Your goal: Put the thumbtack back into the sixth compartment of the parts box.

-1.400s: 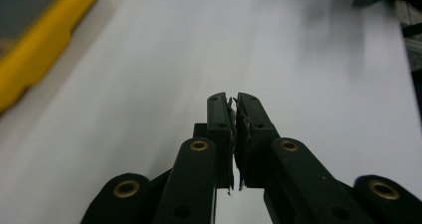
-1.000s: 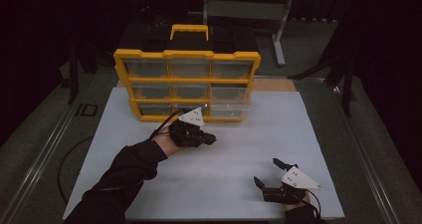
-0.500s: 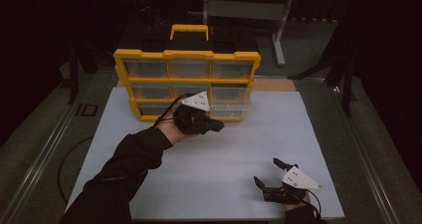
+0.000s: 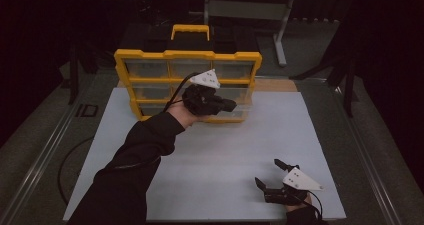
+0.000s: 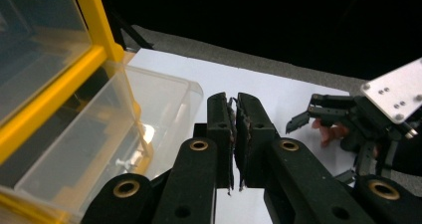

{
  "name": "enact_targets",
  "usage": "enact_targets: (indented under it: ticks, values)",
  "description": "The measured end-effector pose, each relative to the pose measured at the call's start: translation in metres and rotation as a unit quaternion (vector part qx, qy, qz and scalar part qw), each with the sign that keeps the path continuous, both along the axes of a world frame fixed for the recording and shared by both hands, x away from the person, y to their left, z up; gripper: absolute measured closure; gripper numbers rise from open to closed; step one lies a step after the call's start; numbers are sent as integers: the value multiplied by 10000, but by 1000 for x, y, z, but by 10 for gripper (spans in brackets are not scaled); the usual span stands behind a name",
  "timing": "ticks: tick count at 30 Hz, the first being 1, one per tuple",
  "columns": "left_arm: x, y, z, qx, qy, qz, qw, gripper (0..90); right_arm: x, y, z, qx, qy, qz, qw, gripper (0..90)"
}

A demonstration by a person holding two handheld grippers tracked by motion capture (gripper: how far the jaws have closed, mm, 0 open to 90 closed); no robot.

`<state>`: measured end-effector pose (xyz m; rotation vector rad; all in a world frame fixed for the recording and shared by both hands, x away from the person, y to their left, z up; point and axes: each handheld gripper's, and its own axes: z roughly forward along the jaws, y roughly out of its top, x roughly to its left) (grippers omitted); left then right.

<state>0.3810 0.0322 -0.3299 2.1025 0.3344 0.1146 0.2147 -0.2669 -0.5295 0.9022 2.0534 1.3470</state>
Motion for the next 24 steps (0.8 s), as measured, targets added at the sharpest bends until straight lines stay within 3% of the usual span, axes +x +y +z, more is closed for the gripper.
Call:
enact_targets:
  ticks: [12, 22, 24]
  values:
    - [20, -2, 6, -100, 56, 439, 9990, 865, 0, 0, 0, 14, 0, -6, 10000, 88]
    - [29, 0, 5, -317, 112, 801, 9962, 865, 0, -1, 0, 9, -11, -5, 10000, 88]
    - [30, 0, 3, -270, 127, 868, 9958, 865, 1, -1, -1, 8, -16, -6, 10000, 88]
